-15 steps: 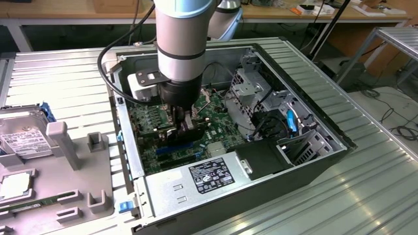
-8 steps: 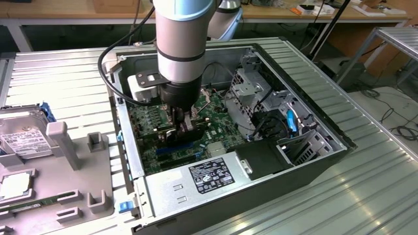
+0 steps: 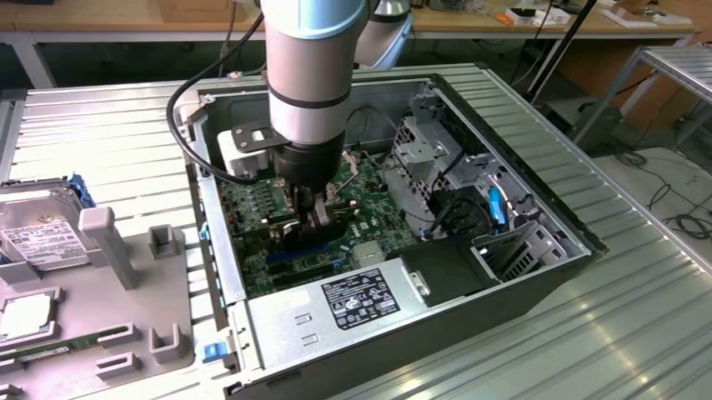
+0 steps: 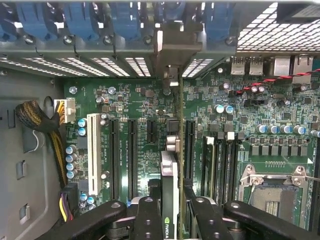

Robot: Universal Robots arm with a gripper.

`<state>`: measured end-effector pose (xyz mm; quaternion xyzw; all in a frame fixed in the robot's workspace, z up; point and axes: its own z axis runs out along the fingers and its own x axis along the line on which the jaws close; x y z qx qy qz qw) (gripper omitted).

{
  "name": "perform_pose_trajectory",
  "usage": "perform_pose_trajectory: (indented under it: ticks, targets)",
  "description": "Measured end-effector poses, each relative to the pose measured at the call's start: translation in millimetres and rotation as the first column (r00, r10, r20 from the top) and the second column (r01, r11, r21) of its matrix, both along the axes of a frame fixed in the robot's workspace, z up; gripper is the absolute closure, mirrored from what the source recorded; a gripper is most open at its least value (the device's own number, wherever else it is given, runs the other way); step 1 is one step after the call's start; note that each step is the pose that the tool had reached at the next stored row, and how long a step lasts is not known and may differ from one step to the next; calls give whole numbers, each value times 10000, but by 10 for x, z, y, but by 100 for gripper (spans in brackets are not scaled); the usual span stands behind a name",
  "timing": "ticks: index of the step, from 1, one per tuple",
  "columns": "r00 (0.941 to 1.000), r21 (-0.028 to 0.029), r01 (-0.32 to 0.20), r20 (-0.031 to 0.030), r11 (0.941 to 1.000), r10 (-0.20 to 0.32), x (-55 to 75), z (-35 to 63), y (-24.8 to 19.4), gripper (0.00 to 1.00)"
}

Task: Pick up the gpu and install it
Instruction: 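Insert the gpu into the slot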

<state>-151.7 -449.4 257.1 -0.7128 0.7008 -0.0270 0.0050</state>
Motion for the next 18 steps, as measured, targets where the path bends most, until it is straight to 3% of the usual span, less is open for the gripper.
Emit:
perform_pose_trajectory:
  ticks: [7, 14, 18]
  targets:
    - [10000, -4, -2, -1, 10000, 2, -8, -10, -15, 73]
    - [9997, -23, 227, -60, 9997, -227, -8, 9, -23, 73]
    - [9997, -28, 227, -63, 9997, -227, -8, 17, -23, 73]
